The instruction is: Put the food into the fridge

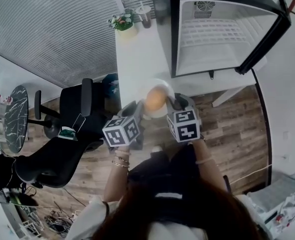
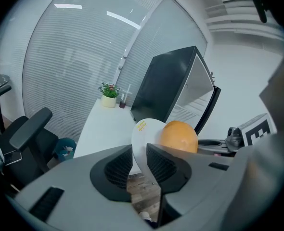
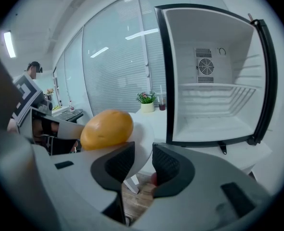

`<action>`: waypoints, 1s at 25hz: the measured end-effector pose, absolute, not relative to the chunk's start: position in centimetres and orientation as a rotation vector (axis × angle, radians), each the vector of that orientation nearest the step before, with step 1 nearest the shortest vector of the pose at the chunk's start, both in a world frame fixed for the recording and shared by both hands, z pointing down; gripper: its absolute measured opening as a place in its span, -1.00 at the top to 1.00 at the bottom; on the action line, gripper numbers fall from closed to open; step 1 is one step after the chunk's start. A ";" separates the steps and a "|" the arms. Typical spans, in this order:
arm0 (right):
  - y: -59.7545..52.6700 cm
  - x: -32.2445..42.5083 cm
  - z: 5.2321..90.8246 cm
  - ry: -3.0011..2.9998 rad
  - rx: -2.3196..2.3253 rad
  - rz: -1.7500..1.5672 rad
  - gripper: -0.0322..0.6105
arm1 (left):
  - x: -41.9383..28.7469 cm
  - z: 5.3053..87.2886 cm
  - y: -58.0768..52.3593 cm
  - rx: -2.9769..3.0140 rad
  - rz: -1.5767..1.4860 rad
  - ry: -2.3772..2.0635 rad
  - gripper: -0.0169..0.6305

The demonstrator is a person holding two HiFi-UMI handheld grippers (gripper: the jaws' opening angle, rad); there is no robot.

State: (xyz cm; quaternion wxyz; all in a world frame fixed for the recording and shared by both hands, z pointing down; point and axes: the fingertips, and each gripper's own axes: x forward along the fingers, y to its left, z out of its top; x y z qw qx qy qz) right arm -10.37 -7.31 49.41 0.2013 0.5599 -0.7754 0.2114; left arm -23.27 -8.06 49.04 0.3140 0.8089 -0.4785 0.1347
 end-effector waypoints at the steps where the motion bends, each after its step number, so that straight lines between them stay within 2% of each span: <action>1: -7.4 -9.7 49.3 -2.170 1.560 0.589 0.56 | -22.6 48.9 -8.1 2.130 0.352 -1.265 0.69; 25: -7.5 6.7 48.1 -2.238 1.513 0.567 0.57 | -6.3 47.3 -7.6 2.098 0.307 -1.342 0.69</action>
